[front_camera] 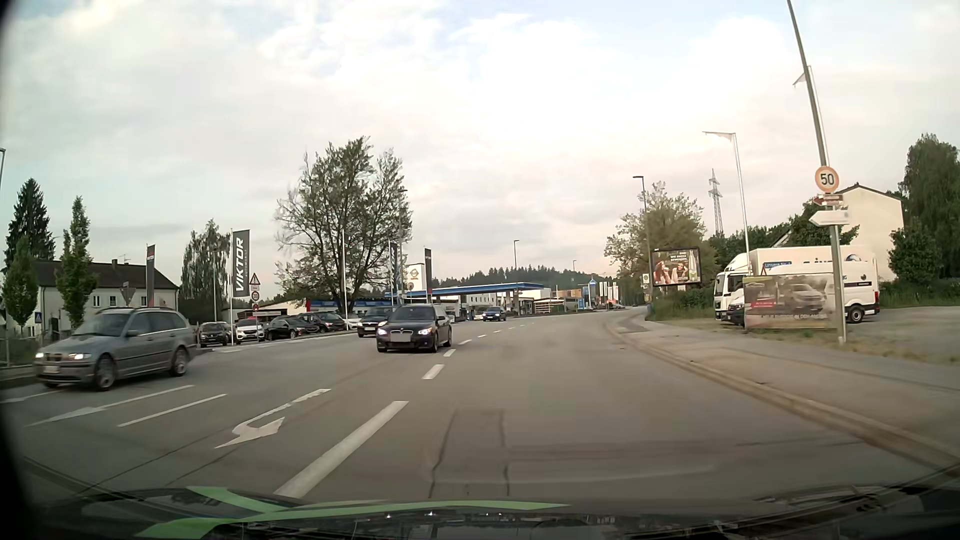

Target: Follow the waypoints while adhering to traffic rules and regulations

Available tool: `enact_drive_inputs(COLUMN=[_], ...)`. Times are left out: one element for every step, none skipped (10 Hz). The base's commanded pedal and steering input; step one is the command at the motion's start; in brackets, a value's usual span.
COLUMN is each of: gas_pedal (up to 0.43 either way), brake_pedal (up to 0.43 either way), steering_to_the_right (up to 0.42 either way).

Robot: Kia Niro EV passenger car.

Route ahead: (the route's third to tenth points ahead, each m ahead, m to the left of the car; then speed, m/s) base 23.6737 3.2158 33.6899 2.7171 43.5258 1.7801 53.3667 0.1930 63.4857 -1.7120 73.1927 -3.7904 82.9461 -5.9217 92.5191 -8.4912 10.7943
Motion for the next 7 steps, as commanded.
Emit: enact_drive_inputs(gas_pedal=[0.118,0.118,0.118,0.13,0.13,0.138,0.15], brake_pedal=[0.0,0.0,0.0,0.0,0.0,0.0,0.0], steering_to_the_right=[0.006,0.011,0.017,0.018,0.019,0.021,0.022])
